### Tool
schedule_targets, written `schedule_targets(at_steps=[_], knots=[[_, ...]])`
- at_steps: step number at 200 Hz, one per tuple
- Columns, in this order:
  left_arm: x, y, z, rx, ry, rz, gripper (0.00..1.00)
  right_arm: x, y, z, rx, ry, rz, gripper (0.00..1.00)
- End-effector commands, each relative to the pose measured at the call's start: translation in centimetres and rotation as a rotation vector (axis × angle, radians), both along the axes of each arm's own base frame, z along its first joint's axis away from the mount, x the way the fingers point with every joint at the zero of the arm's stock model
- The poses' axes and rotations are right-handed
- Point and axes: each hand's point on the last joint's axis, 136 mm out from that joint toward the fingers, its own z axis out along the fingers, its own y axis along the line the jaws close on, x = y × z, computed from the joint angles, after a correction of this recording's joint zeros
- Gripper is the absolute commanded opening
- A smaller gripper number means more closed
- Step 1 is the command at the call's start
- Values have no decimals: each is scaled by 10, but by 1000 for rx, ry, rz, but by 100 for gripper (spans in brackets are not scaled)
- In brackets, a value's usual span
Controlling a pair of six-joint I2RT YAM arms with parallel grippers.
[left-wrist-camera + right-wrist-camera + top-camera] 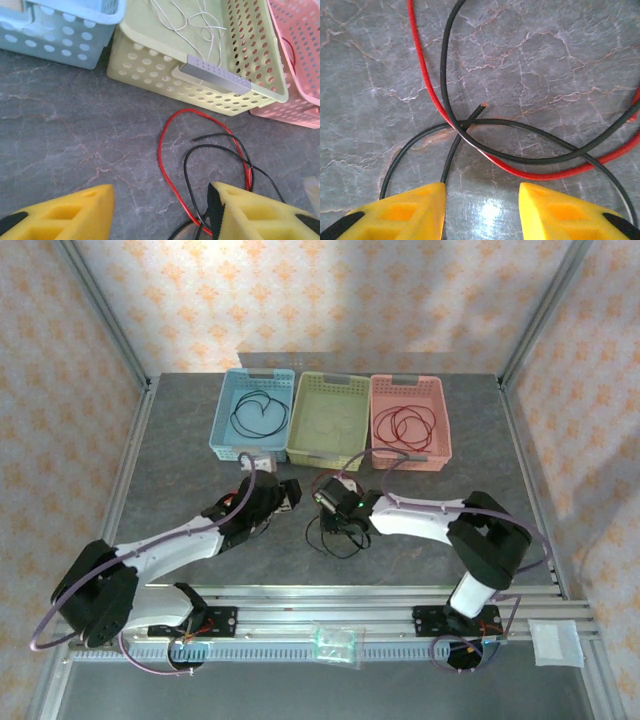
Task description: Untangle the cables
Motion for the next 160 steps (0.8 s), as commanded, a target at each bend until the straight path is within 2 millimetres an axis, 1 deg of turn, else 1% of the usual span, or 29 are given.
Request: schedule_targets(at_steps=[1,32,53,66,87,117,160], knots=[[-2,10,5,-114,-19,69,53,11,6,8,17,-10,-76,40],[-8,20,4,-263,-23,76,53,12,14,2,3,4,-85,37],[-9,31,1,-310,-23,86,53,12,17,-2,-12,16,-90,35],[-8,37,-1,-318,-23,95,53,11,18,-4,-20,23,-94,34],[-7,41,-1,-315,-22,96,52,10,18,-5,-42,26,-102,31],[-6,41,-1,-294,-17,83,52,9,19,-10,-52,37,-107,29],[-6,40,-5,-281,-10,78,52,12,19,-15,-79,38,-110,29]])
